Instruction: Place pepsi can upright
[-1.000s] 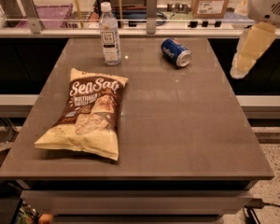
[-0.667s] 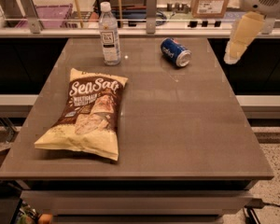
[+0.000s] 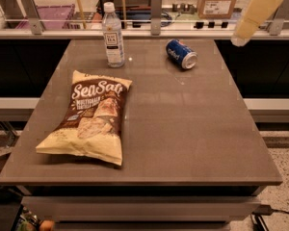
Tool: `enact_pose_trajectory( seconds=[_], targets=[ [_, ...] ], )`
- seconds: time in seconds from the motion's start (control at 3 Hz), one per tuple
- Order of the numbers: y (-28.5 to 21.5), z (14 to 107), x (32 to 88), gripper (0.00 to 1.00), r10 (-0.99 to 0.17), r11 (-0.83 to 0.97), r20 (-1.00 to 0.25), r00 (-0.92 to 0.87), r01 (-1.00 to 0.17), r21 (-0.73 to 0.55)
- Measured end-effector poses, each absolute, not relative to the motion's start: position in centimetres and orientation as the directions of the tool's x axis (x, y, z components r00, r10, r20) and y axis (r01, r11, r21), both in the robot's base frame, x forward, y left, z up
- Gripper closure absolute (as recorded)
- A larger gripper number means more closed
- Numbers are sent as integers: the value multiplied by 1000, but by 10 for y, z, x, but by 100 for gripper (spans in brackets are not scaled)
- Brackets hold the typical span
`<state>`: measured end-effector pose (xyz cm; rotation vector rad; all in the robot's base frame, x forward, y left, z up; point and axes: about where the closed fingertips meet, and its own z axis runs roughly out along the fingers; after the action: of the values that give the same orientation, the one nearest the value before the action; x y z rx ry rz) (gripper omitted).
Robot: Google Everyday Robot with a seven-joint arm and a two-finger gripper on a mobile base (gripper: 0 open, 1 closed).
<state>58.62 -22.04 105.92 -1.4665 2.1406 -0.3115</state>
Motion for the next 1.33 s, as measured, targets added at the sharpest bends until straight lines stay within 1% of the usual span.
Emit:
enact_pose_trajectory(
  seconds=[0.33,0.67,1.0,1.33],
  targets=[
    [-193,1068,540,0,-928,365,-250,-276,-810,-460],
    [-171,1071,525,0,-925,368,-257,-279,-824,-431],
    [-157,1076,519,0,-919,380,-269,-287,-824,-420],
    [-152,1077,522,0,-895,429,-303,-326,-813,-392]
  ],
)
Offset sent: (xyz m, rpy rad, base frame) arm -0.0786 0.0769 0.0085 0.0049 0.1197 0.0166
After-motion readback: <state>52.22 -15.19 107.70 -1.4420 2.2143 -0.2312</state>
